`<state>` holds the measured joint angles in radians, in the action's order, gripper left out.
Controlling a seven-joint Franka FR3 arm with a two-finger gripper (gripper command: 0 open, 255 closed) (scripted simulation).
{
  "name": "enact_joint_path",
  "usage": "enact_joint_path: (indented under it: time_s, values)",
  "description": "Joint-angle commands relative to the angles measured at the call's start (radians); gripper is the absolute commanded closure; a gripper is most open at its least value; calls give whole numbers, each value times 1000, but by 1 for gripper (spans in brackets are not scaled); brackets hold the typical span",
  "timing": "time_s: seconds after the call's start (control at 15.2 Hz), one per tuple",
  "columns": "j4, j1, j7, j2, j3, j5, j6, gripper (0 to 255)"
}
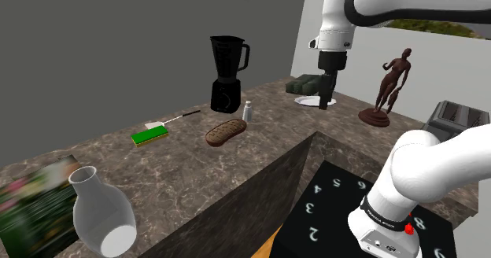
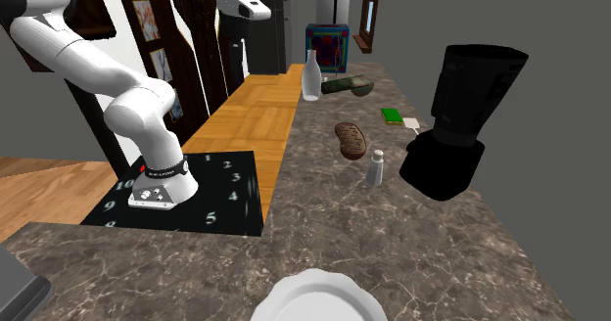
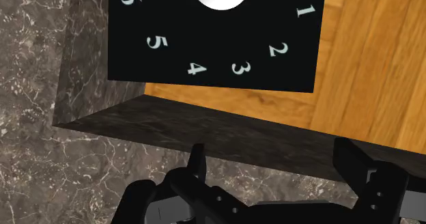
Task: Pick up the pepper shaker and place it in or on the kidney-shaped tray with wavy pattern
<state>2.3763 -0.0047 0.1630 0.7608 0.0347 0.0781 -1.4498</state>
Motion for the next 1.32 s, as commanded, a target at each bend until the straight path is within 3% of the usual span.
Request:
enact_joint_path:
  time_s: [0.0, 0.59, 1.25]
  values:
    - [0, 0, 0, 0, 0, 0, 0, 0]
    - [-74, -22, 23, -288, 37, -15, -257, 0]
    - [-275, -41, 52, -635, 80, 4, -450, 0]
